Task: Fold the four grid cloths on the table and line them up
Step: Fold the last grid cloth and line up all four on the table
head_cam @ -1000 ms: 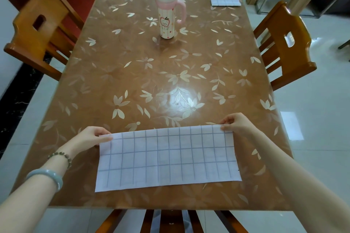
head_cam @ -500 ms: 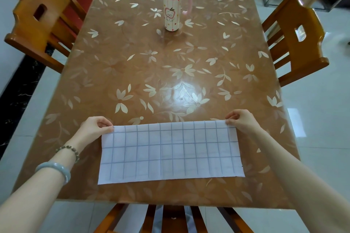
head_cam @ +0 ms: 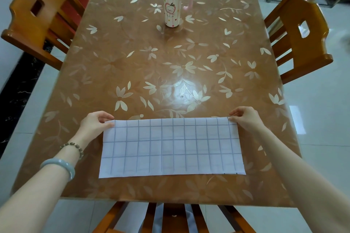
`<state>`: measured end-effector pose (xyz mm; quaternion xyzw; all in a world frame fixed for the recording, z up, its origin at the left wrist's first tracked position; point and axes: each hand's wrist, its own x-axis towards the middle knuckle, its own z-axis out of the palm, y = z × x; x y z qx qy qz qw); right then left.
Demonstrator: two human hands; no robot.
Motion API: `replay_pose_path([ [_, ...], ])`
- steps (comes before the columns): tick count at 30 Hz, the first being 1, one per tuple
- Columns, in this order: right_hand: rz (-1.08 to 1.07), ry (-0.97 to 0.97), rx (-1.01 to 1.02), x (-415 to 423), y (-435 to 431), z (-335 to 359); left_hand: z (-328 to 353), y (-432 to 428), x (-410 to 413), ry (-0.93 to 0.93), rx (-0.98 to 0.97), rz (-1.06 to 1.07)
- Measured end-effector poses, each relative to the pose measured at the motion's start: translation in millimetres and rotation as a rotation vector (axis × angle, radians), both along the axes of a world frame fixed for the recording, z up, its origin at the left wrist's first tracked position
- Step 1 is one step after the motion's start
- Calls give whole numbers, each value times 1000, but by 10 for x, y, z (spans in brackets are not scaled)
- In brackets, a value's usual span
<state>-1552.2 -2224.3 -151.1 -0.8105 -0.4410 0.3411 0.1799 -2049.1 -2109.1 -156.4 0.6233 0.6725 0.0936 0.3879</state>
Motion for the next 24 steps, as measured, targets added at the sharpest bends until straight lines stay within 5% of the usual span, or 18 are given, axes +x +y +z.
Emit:
replay_pose_path([
  [4, 40, -67, 4, -28, 10, -27, 39, -65, 102, 3, 9, 7],
  [7, 75, -299, 101, -142, 0, -51, 60, -179, 263, 229, 217, -35],
  [10, 125, -494, 353, -667, -10, -76, -23, -419, 629, 299, 419, -262],
  [13, 320, -433, 493, -1505, -16, -168, -198, -695, 1128, 326, 510, -590],
  [17, 563, -373, 353, -2156, -41, -452, -422, -886, 1455, 423, 453, -700],
  [24, 654, -438, 199, -2015, -88, -661, -531, -982, 1524, 484, 352, -614],
])
